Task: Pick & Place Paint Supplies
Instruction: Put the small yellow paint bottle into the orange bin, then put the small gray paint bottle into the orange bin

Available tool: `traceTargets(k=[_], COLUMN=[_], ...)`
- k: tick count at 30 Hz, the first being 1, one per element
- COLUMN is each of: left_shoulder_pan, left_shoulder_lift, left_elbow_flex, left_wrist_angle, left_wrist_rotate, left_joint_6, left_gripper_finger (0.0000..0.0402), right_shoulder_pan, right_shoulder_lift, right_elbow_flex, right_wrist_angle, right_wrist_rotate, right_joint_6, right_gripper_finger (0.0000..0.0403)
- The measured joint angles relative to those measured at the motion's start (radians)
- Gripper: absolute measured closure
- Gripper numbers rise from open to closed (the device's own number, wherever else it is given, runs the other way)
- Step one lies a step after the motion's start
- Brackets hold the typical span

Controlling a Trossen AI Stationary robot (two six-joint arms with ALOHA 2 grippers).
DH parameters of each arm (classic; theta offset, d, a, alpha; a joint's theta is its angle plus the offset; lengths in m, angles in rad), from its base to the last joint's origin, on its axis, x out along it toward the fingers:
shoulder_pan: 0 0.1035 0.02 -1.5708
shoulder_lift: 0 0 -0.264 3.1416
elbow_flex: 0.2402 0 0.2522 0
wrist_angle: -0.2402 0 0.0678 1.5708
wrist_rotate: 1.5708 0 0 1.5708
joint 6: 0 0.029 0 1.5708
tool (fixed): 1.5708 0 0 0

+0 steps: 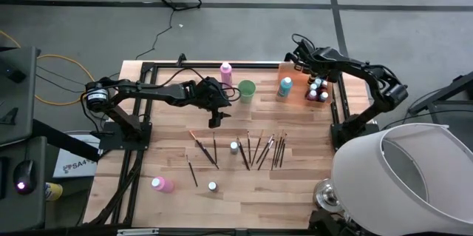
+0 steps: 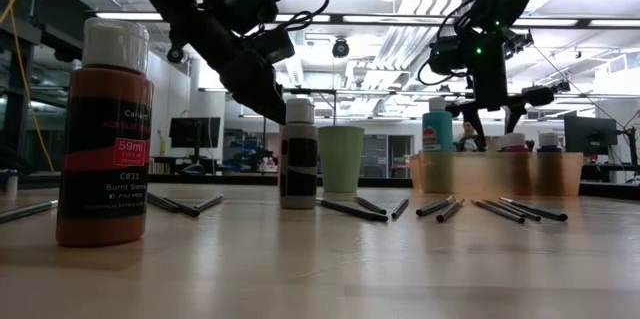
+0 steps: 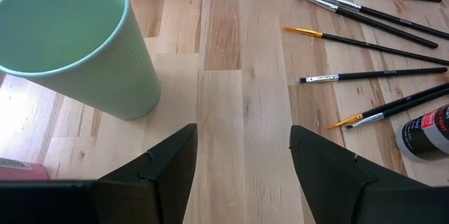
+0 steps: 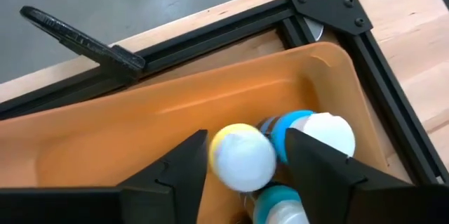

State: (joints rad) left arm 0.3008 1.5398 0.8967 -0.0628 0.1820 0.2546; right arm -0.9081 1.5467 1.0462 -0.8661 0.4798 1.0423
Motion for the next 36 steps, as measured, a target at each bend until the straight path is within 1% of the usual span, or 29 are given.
traceTargets(k=[7, 12, 14, 16, 21, 25, 28, 34, 36], left_shoulder_pan=[0.000, 0.000, 0.000, 0.000, 0.000, 0.000, 0.000, 0.000, 0.000], left_shoulder_lift=[0.000, -0.006, -0.022, -0.038, -0.063, -0.064, -0.064, -0.060, -0.052], left_elbow_flex=[0.000, 0.000, -0.002, 0.000, -0.001, -0.003, -0.020, -0.079, -0.094], left_wrist_angle=[-0.001, -0.044, -0.060, -0.072, -0.138, -0.200, -0.178, -0.158, -0.147], left_wrist_rotate=[0.000, 0.000, 0.002, 0.028, 0.107, 0.174, 0.247, 0.263, 0.288], left_joint_6=[0.001, 0.004, 0.014, 0.023, 0.036, 0.083, 0.110, 0.178, 0.224], left_gripper_finger=[0.0181, 0.0181, 0.0181, 0.0181, 0.0181, 0.0181, 0.0181, 0.0181, 0.0181], right_shoulder_pan=[0.013, 0.038, 0.048, 0.065, 0.135, 0.203, 0.261, 0.408, 0.454], right_shoulder_lift=[-0.005, -0.052, -0.081, -0.112, -0.183, -0.229, -0.256, -0.263, -0.263], right_elbow_flex=[0.000, 0.000, 0.000, 0.000, 0.000, 0.000, 0.000, 0.000, 0.000], right_wrist_angle=[0.002, 0.018, 0.018, 0.020, 0.075, 0.154, 0.186, 0.195, 0.195], right_wrist_rotate=[-0.014, 0.026, 0.051, 0.079, 0.136, 0.130, 0.119, 0.116, 0.121], right_joint_6=[-0.021, -0.044, -0.045, -0.054, -0.152, -0.264, -0.309, -0.314, -0.314], right_gripper_finger=[0.0158, 0.0134, 0.0133, 0.0135, 0.0141, 0.0144, 0.0144, 0.0144, 0.0144])
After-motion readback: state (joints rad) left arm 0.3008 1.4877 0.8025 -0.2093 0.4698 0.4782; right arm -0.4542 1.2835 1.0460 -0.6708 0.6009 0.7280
